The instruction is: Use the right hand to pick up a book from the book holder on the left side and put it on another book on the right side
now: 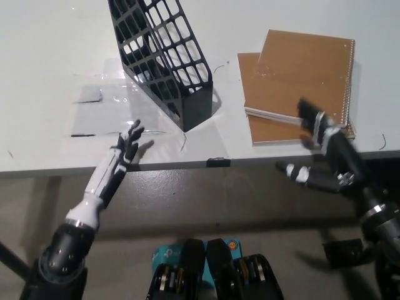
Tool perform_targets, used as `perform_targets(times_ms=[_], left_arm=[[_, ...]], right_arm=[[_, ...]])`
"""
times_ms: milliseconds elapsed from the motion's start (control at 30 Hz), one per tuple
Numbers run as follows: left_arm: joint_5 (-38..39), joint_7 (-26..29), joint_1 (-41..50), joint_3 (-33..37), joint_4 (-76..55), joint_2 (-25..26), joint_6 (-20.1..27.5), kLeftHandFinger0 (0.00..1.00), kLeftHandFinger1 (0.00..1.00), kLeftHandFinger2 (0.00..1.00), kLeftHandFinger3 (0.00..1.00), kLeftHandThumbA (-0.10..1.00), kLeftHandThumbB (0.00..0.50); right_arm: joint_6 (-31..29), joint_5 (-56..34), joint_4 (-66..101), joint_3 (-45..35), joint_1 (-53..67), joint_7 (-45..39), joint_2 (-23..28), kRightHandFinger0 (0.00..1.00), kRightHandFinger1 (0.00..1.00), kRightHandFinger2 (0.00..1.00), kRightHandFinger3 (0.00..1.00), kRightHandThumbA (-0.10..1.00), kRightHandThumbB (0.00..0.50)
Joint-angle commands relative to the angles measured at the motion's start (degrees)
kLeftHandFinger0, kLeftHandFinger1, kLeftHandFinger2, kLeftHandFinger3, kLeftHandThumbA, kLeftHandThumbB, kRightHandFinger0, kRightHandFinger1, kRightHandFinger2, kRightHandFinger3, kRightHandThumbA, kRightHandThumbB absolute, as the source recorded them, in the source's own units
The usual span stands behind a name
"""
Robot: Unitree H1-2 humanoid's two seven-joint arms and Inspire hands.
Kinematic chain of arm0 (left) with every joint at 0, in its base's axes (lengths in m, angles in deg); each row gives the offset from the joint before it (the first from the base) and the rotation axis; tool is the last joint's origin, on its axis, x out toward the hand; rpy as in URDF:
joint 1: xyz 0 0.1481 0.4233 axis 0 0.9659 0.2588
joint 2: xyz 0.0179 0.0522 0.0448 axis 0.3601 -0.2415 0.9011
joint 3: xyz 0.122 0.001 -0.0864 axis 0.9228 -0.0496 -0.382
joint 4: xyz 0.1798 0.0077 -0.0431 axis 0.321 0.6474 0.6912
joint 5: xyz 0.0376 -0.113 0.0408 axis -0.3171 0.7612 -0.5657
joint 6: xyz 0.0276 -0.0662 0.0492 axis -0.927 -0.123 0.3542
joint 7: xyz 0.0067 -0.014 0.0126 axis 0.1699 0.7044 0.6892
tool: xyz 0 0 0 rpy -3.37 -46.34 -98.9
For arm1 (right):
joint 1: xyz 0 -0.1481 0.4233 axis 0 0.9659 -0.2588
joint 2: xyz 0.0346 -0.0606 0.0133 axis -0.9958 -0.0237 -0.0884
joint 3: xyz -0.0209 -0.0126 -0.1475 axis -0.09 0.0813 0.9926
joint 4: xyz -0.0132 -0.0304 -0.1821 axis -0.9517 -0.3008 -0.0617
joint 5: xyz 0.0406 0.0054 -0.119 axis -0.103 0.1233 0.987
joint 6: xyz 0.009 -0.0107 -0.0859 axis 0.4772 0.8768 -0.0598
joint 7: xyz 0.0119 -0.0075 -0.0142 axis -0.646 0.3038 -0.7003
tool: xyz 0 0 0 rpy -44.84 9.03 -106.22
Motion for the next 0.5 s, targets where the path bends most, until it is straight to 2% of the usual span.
perform_targets(times_ms=[0, 200, 300, 467], left_arm=[[-0.5, -0.6, 1.6, 0.1, -2.5, 1.3, 1.1, 1.0, 1.0, 1.0, 1.0, 1.0, 0.158], [-0.3, -1.0, 4.6, 0.5, -3.1, 1.1, 1.2, 1.0, 1.0, 1.0, 1.0, 1.0, 0.157], [0.1, -1.3, 6.4, 0.7, -3.5, 1.0, 0.9, 1.0, 1.0, 1.0, 1.0, 1.0, 0.163], [0.2, -1.7, 9.4, 1.3, -4.7, 0.9, 0.9, 1.0, 1.0, 1.0, 1.0, 1.0, 0.172]], right_arm=[[-6.0, 3.3, -3.2, 1.0, 0.6, 2.4, -0.8, 1.0, 1.0, 1.0, 1.0, 0.84, 0.178], [-9.6, 3.8, -7.6, 1.5, 2.9, 2.5, -0.5, 1.0, 1.0, 1.0, 1.0, 0.84, 0.181], [-9.5, 4.0, -7.4, 1.8, 4.8, 2.2, -0.5, 1.0, 1.0, 1.0, 1.0, 0.84, 0.201], [-9.5, 3.9, -6.5, 2.1, 8.1, 2.2, -0.9, 1.0, 1.0, 1.0, 1.0, 0.81, 0.208]])
